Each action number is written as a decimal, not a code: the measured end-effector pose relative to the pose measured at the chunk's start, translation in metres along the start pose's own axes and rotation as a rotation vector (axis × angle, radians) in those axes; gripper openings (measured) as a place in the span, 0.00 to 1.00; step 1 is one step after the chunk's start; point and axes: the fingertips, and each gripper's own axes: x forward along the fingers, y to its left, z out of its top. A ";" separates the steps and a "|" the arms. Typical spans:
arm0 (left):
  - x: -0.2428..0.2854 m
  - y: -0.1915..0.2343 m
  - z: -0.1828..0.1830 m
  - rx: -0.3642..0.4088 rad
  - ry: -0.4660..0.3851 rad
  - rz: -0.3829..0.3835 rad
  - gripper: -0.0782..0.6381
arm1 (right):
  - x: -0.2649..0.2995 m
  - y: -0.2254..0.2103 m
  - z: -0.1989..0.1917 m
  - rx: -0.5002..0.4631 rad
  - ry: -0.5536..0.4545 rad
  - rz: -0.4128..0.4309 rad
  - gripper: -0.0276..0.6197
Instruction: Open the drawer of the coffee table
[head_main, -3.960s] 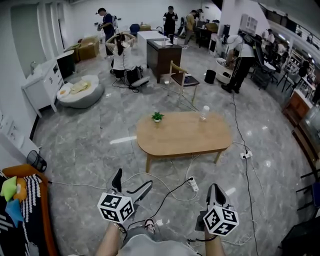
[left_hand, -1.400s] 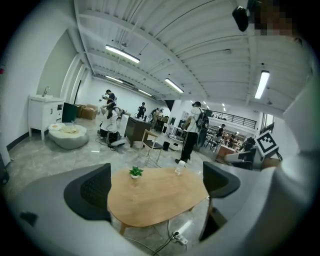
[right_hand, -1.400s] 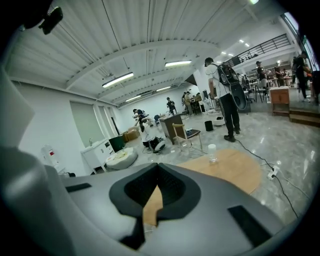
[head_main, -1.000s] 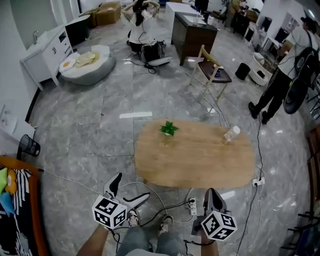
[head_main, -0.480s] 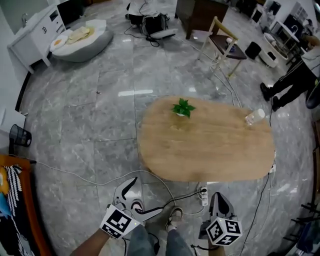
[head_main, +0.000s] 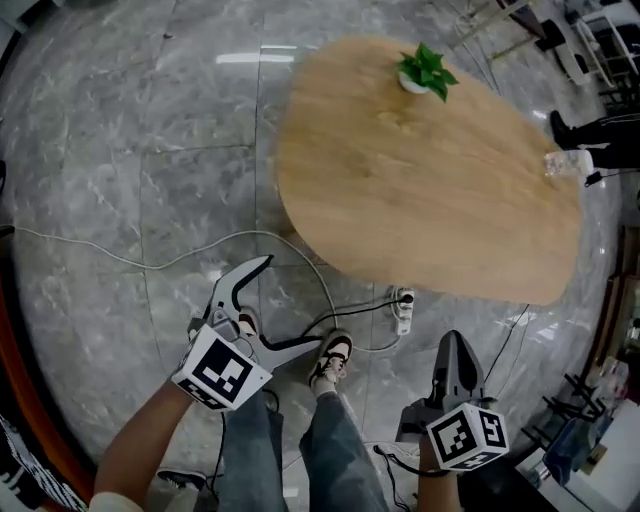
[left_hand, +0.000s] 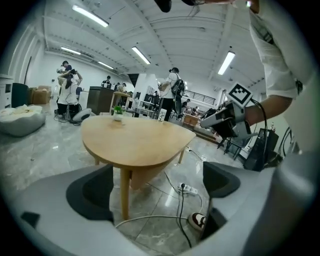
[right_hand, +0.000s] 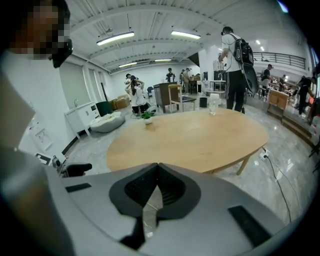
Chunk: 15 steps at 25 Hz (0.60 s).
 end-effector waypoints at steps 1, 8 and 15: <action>0.006 -0.001 -0.010 -0.002 -0.001 -0.011 0.88 | 0.002 0.000 -0.005 0.007 0.003 -0.006 0.04; 0.038 0.007 -0.047 -0.027 -0.051 -0.127 0.88 | 0.017 0.010 -0.042 0.059 0.037 -0.051 0.04; 0.065 0.013 -0.067 0.091 -0.019 -0.278 0.88 | 0.031 0.017 -0.051 0.079 0.033 -0.070 0.04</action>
